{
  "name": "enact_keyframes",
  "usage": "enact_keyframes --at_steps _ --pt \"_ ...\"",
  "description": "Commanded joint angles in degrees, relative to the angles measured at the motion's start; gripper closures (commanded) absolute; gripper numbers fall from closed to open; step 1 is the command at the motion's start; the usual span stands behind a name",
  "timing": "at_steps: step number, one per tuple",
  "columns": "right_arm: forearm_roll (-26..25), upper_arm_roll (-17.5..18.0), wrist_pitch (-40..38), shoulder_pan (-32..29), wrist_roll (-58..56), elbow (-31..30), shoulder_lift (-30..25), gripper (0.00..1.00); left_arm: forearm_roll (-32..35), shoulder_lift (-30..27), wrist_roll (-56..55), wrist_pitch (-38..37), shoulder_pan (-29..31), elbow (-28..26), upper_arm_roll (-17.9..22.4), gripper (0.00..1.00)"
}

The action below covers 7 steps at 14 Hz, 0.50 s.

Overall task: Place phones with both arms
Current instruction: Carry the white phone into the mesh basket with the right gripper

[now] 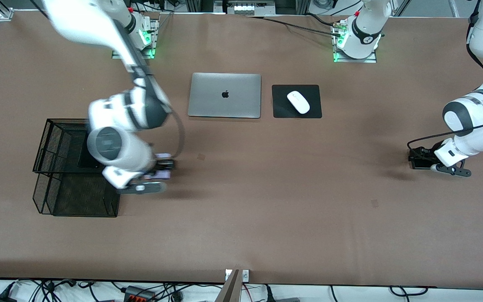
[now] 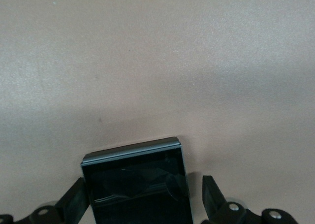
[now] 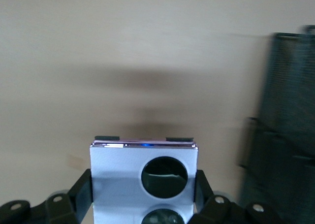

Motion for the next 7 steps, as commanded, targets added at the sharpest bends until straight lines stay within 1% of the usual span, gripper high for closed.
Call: enact_keyframes --at_steps 1,2,3,4,5,7 --pt "-0.4 1.1 -2.7 -6.2 -8.5 -4.8 -5.2 0.59 -0.5 -1.0 2.3 1.6 0.8 -1.7 -0.3 0.0" --pt "-0.5 1.1 -3.5 -9.0 -12.2 -5.3 -5.9 0.59 -0.5 -1.0 2.4 1.6 0.8 -1.7 -0.3 0.06" --pt "-0.5 1.1 -4.6 -11.6 -15.6 -5.4 -6.0 0.59 -0.5 -1.0 2.5 1.6 0.8 -1.7 -0.3 0.16" --pt "-0.5 1.1 -5.8 -14.3 -18.9 -5.4 -6.0 0.59 -0.5 -0.7 3.5 1.9 0.8 -1.7 -0.3 0.2" --pt "-0.6 1.1 -6.8 -17.1 -21.1 -5.4 -6.1 0.59 -0.5 -0.5 4.5 2.4 1.0 -1.7 -0.3 0.28" --pt "-0.6 1.1 -9.7 -21.5 -26.1 -5.4 -6.6 0.59 -0.5 -0.5 4.5 2.4 1.2 -1.7 -0.4 0.4"
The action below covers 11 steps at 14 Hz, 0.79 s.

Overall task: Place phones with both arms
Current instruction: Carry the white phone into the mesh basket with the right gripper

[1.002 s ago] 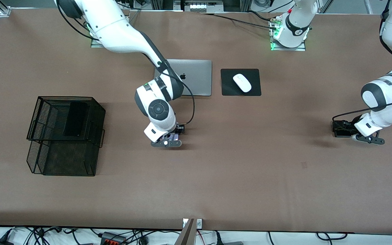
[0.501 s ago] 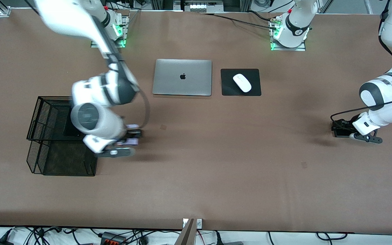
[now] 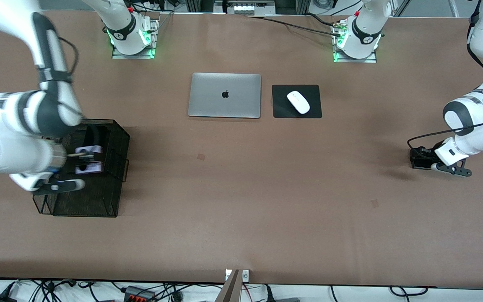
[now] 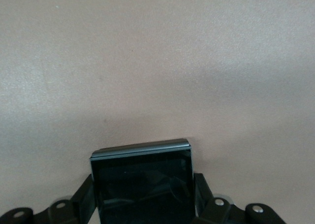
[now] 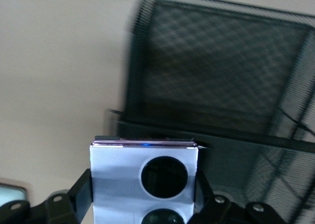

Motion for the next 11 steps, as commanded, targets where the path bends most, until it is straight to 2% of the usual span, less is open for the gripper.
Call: enact_keyframes --at_steps 1,4,8,11 --pt "-0.6 1.2 -3.4 -5.6 -5.6 -1.8 -2.2 0.59 -0.5 -0.6 1.9 1.3 0.8 -1.4 -0.3 0.45" --pt "-0.6 1.1 -3.1 -7.9 -7.2 -7.0 -4.2 0.59 -0.5 -1.7 -0.1 -0.5 0.1 -0.8 -1.0 0.5" --pt "-2.0 0.7 0.6 -8.1 -7.2 -10.1 -3.9 0.59 -0.1 -7.2 -15.1 -14.6 -2.7 1.5 -5.5 0.5" --pt "-3.6 0.5 4.3 -8.4 -7.2 -11.7 -3.8 0.59 0.0 -8.7 -29.4 -27.6 -9.4 8.6 -6.0 0.5"
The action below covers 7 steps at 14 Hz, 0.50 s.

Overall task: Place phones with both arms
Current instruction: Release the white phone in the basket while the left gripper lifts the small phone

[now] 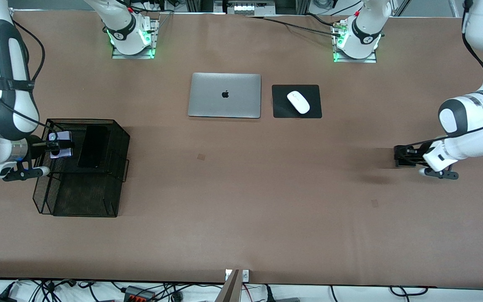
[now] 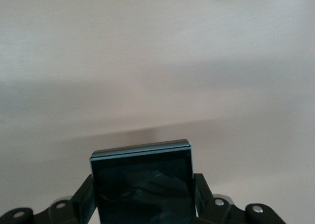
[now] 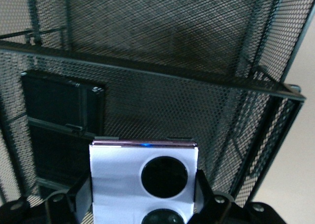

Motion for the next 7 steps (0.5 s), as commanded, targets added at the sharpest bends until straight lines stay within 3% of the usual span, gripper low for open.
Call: enact_keyframes --at_steps 1,4,5,6,7 --pt "-2.0 0.3 2.1 -0.6 -0.4 -2.7 -2.1 0.58 0.0 -1.7 -11.5 -9.1 -5.6 6.0 -0.6 0.5" --pt "-2.3 0.2 3.3 -1.3 -0.4 -3.0 -1.3 0.58 -0.6 0.1 -26.8 -10.0 -15.7 12.4 -1.3 0.5" --pt "-2.4 0.2 3.8 -1.9 -0.4 -3.3 -1.0 0.53 -0.7 2.8 -31.7 -10.5 -19.4 16.3 -1.4 0.5" --pt "-2.3 0.2 4.1 -1.9 -0.4 -3.6 -0.8 0.35 -1.5 5.4 -36.5 -10.9 -21.8 20.1 -1.4 0.5" --pt "-2.3 0.2 4.2 -2.0 0.2 -3.6 -0.7 0.03 -3.0 8.6 -40.7 -11.2 -24.7 24.9 -1.4 0.5"
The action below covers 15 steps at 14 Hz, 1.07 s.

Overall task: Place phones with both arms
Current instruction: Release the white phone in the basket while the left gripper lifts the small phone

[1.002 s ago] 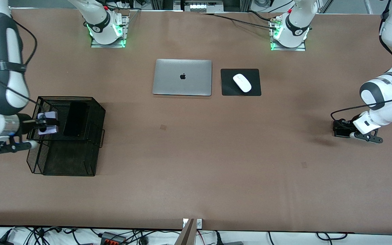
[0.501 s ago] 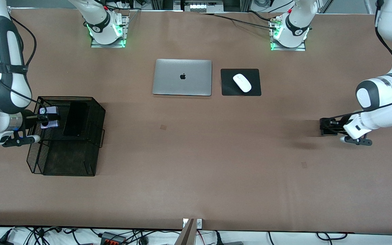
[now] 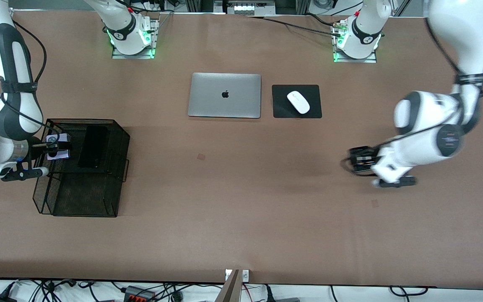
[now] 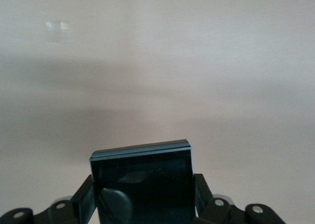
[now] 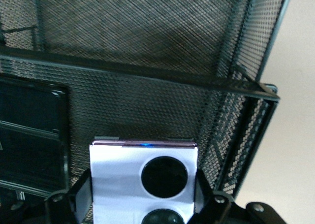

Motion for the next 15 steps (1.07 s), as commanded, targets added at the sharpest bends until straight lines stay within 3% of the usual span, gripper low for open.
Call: enact_keyframes --at_steps 1,3,5,7,10,15 --pt "-0.6 0.4 0.8 -0.8 0.5 -1.0 -0.9 0.0 -5.2 10.3 -10.2 -2.8 -6.6 15.4 0.5 0.51" --pt "-0.5 0.6 0.2 -0.2 2.9 0.3 -1.7 0.0 -10.4 14.3 -18.3 -2.1 -11.4 21.2 0.5 0.52" --pt "0.0 1.0 -1.6 0.0 5.6 3.8 -1.8 0.0 -10.8 19.7 -27.1 -0.3 -16.0 29.9 0.5 0.52" --pt "0.4 1.4 -5.0 0.1 5.9 8.8 -1.8 0.0 -12.0 24.3 -36.2 6.1 -19.5 35.7 0.4 0.52" --pt "0.3 2.2 -5.7 0.5 4.9 14.5 -1.8 0.0 -17.9 28.1 -45.0 18.8 -23.8 37.5 0.4 0.52" --pt "0.6 2.7 -5.7 1.1 6.0 17.1 -2.8 0.0 -22.2 31.7 -49.5 30.5 -28.5 39.9 0.1 0.52"
